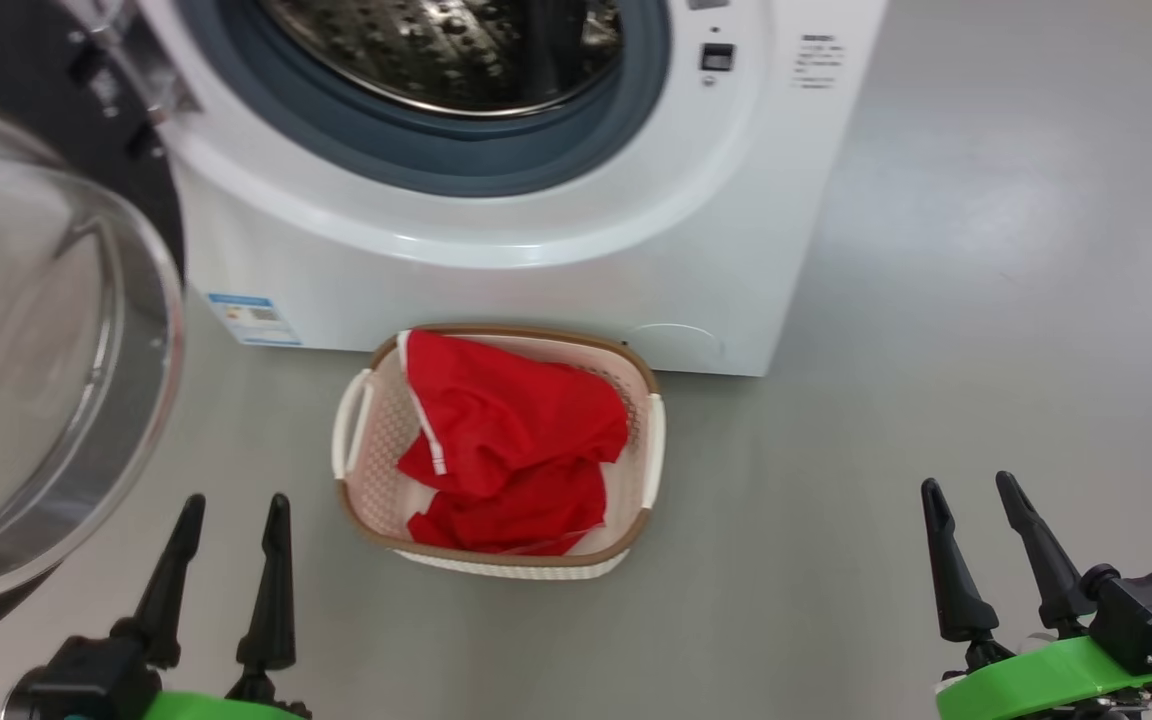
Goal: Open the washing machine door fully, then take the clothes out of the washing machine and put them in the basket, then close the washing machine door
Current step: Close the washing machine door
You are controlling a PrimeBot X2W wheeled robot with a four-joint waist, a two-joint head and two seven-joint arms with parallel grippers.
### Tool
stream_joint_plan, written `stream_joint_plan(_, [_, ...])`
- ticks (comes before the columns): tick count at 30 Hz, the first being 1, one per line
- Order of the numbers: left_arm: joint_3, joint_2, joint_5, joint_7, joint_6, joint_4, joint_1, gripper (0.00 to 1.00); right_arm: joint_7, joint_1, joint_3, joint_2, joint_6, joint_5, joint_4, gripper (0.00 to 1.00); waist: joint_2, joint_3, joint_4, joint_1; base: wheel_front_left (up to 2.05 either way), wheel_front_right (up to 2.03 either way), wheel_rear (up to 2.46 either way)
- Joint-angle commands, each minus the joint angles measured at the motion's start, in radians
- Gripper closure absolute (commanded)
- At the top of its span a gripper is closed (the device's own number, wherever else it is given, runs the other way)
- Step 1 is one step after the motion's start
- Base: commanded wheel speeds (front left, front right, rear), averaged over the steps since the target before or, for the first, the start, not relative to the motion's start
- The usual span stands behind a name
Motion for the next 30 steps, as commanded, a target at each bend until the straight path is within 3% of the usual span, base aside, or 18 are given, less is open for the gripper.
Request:
stream_joint_plan(1, [0.041,0.007,-0.002,-0.005,0.001,-0.016,0.015,0.00,-0.007,-0.041,0.034,-0.013,0.007,-0.012,-0.016,0.00,-0.0001,-0.022,0.070,0.0000,0.00,0.00,0.00])
stream_joint_plan(16, [-0.019,0.006,-0.082,-0.005,0.060,0.027,0.097,0.00,-0.007,-0.011,0.096,-0.044,0.007,-0.011,0.027,0.00,-0.0001,-0.107,0.339,0.0000,0.00,0.00,0.00])
stream_joint_plan(30, [0.013,0.006,-0.155,-0.005,0.141,-0.037,0.166,0.00,-0.007,-0.110,0.258,-0.092,0.007,0.023,0.099,0.00,-0.0001,-0.098,0.380,0.0000,0.00,0.00,0.00])
